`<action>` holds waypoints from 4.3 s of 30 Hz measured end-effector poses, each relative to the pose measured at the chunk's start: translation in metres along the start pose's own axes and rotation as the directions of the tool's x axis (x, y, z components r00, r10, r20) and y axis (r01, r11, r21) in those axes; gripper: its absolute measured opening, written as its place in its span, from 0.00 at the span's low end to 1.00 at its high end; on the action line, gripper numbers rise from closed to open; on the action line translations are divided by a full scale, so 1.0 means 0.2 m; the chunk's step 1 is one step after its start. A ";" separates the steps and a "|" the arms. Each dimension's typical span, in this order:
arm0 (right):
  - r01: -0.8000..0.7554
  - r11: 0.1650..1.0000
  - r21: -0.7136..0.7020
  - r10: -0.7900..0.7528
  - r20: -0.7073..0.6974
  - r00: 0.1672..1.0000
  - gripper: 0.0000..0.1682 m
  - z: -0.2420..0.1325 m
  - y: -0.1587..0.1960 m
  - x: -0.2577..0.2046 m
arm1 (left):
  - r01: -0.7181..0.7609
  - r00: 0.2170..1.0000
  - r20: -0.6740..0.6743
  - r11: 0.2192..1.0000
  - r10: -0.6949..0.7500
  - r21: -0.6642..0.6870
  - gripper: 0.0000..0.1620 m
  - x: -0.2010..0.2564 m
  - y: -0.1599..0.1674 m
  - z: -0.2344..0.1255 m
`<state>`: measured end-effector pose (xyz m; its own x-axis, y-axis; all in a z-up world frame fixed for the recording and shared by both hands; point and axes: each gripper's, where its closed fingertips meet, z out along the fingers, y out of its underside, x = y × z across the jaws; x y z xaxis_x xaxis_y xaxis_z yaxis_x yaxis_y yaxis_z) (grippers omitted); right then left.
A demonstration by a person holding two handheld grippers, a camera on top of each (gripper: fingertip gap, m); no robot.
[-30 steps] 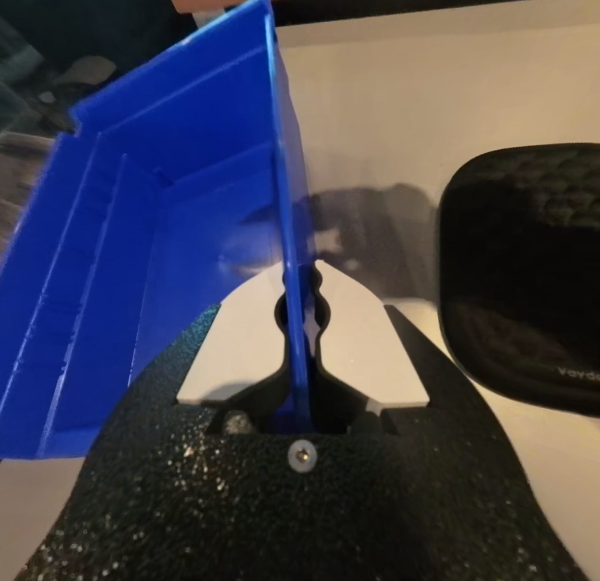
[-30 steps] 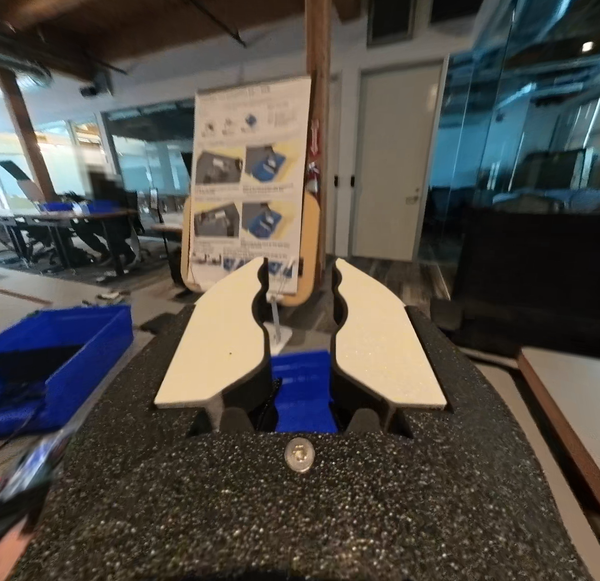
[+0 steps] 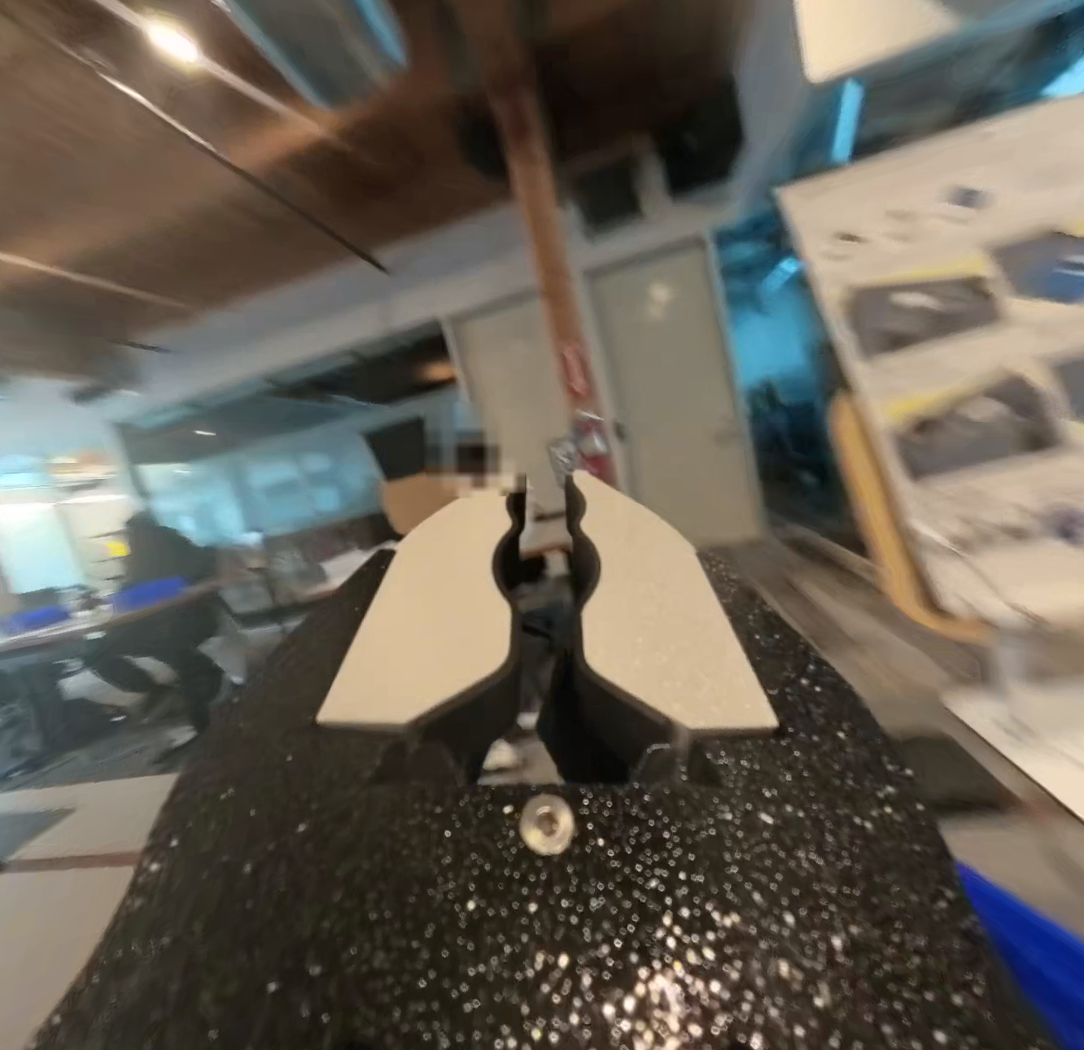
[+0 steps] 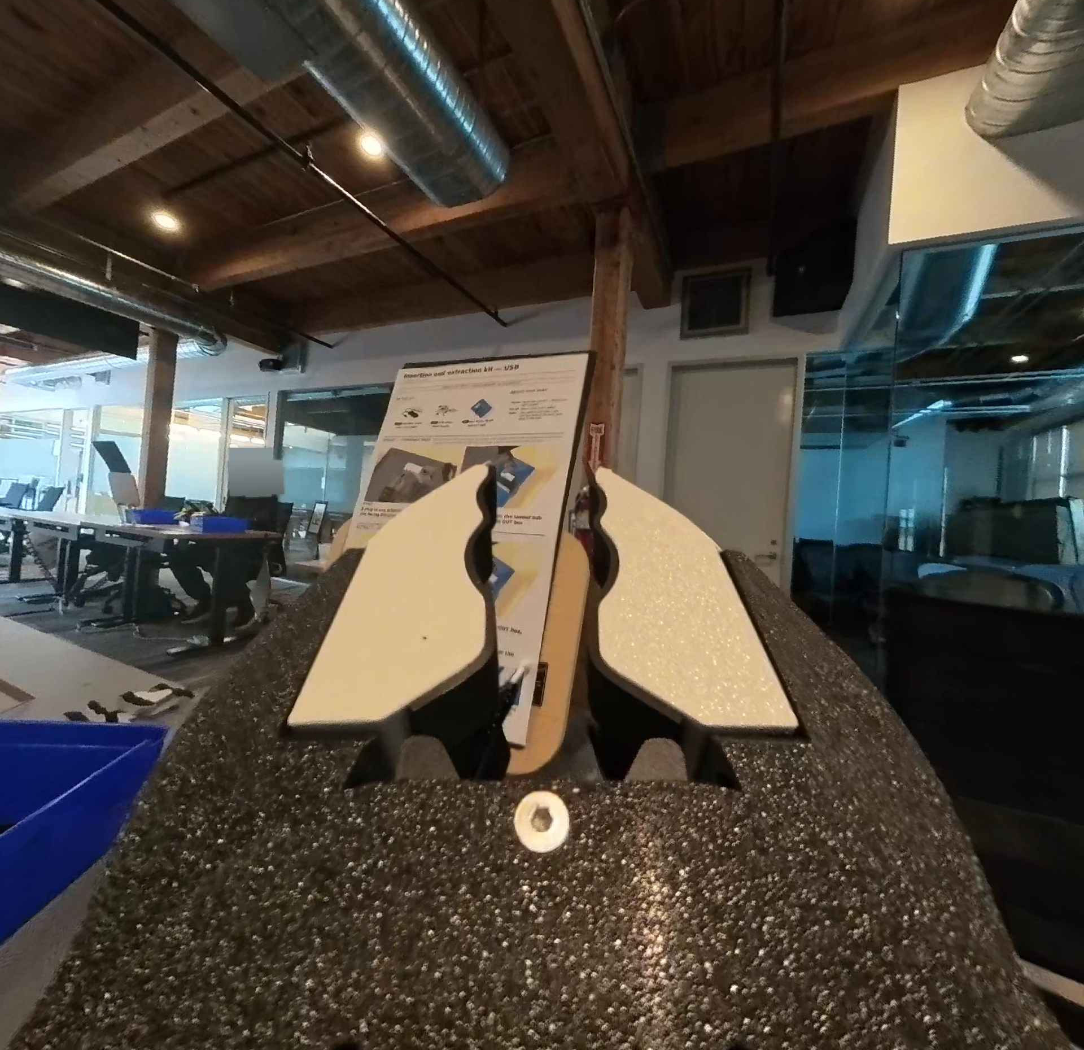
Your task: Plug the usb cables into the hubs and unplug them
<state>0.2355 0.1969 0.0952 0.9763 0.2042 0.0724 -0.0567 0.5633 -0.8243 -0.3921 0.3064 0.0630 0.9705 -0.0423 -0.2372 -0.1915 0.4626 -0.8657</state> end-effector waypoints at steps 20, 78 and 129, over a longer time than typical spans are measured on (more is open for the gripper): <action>0.034 0.884 -0.467 0.033 0.135 0.990 0.22 0.24 0.79 -0.40 | -0.077 0.987 0.123 0.981 0.100 -0.176 0.09 -0.31 0.64 0.04; 0.357 0.631 -0.688 0.090 0.522 0.848 0.27 -0.11 1.09 -1.12 | -0.363 0.931 -0.361 0.063 0.049 -0.930 0.43 0.16 1.15 -0.90; 0.358 0.621 -0.697 -0.151 0.342 0.928 0.47 0.09 0.96 -1.29 | -0.256 0.724 -0.612 0.701 -0.318 -0.666 0.45 0.25 0.79 -0.41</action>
<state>-0.0312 0.2669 -0.0714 0.8427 0.3781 0.3832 0.4598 -0.1353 -0.8776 -0.3853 0.3052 -0.1225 0.6739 -0.7198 -0.1664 -0.4797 -0.2550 -0.8395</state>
